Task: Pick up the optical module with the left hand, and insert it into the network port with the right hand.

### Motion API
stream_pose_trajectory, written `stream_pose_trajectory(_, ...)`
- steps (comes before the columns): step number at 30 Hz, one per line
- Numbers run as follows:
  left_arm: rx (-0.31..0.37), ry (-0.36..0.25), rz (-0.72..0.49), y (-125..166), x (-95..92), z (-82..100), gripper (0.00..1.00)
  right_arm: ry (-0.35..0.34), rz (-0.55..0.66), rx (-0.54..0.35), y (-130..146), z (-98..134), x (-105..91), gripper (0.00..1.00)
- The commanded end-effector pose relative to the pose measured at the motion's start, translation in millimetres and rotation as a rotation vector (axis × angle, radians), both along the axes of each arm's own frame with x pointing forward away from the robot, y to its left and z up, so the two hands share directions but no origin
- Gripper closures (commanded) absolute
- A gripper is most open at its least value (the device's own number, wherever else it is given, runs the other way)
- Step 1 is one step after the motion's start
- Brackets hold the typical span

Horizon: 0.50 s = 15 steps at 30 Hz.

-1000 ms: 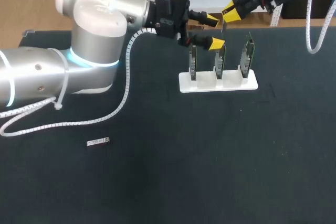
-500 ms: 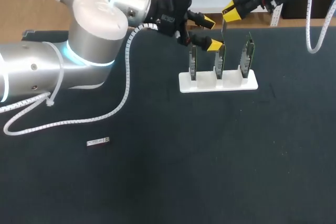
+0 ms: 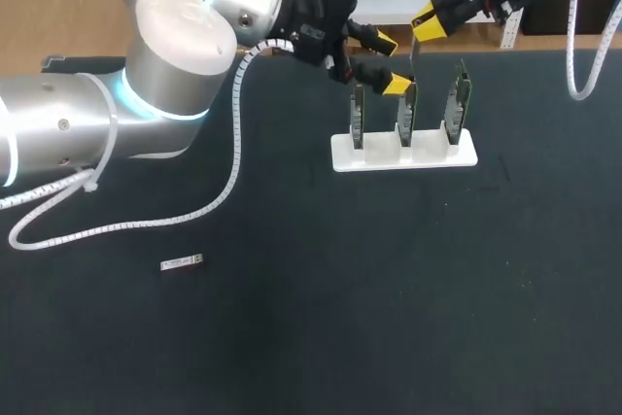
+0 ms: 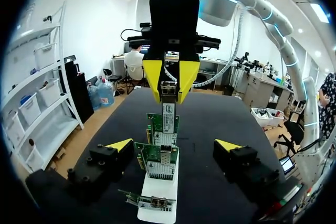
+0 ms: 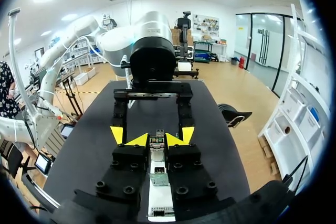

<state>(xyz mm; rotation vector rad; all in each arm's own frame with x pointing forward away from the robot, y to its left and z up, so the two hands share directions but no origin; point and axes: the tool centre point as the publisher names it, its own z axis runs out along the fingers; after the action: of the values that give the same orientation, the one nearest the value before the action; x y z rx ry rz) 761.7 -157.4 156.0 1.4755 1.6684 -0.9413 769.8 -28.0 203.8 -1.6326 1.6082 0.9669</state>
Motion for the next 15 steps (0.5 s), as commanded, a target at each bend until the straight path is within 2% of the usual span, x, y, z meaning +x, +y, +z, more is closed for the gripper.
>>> stream_pose_trajectory(1,0.002,-0.013,-0.017,0,1.6,0.3,0.00,0.001,0.009,0.005,0,-2,3.6,1.00)
stream_pose_trajectory(15,0.004,-0.014,-0.019,0,1.5,0.4,0.00,0.000,0.033,-0.010,-3,-13,8.0,1.00)
